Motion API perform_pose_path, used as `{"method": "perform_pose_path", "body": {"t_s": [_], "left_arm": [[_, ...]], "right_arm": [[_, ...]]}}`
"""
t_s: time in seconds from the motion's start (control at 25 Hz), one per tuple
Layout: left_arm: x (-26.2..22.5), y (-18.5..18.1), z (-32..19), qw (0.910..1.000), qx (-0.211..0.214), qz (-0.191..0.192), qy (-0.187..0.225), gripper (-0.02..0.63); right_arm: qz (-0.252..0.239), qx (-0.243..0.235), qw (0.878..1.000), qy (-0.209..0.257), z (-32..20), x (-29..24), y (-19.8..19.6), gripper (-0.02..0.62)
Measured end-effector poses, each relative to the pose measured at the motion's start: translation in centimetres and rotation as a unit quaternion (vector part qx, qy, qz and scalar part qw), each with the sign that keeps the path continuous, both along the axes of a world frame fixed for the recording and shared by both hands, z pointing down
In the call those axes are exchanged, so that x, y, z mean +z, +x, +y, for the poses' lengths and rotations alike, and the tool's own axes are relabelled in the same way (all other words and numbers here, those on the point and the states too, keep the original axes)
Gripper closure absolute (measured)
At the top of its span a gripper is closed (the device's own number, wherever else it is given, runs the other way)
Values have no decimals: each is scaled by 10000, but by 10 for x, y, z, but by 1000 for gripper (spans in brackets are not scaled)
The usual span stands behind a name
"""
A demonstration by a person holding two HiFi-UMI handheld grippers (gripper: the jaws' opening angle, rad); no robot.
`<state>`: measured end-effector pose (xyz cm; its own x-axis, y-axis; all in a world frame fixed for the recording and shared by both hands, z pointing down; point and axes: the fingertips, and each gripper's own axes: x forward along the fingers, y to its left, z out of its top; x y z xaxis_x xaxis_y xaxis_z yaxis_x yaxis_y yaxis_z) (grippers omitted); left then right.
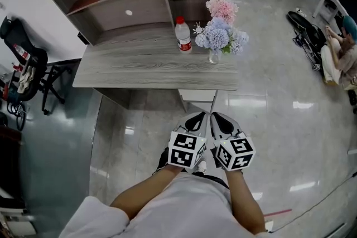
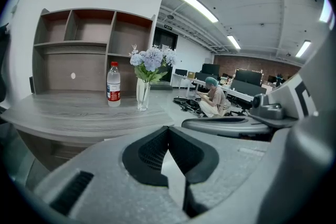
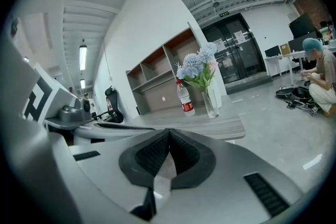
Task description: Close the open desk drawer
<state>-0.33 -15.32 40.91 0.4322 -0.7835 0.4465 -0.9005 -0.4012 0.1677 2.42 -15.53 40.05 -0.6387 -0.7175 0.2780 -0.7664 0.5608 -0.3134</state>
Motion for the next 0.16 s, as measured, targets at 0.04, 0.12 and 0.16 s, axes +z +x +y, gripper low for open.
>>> {"method": "perform_pose_path", "body": {"t_s": [0.04, 0.12, 0.16], "left_arm": [[0, 1, 0, 10000, 2, 3, -2, 603], [1, 4, -1, 10000, 6, 5, -13, 603], [1, 5, -1, 10000, 8, 6, -21, 603]], "right_arm": [[-3, -1, 10000, -3, 0, 0, 1, 594], [-10, -4, 10000, -8, 0, 1, 3, 594], [-14, -4, 10000, -10, -1, 1, 5, 594]]}}
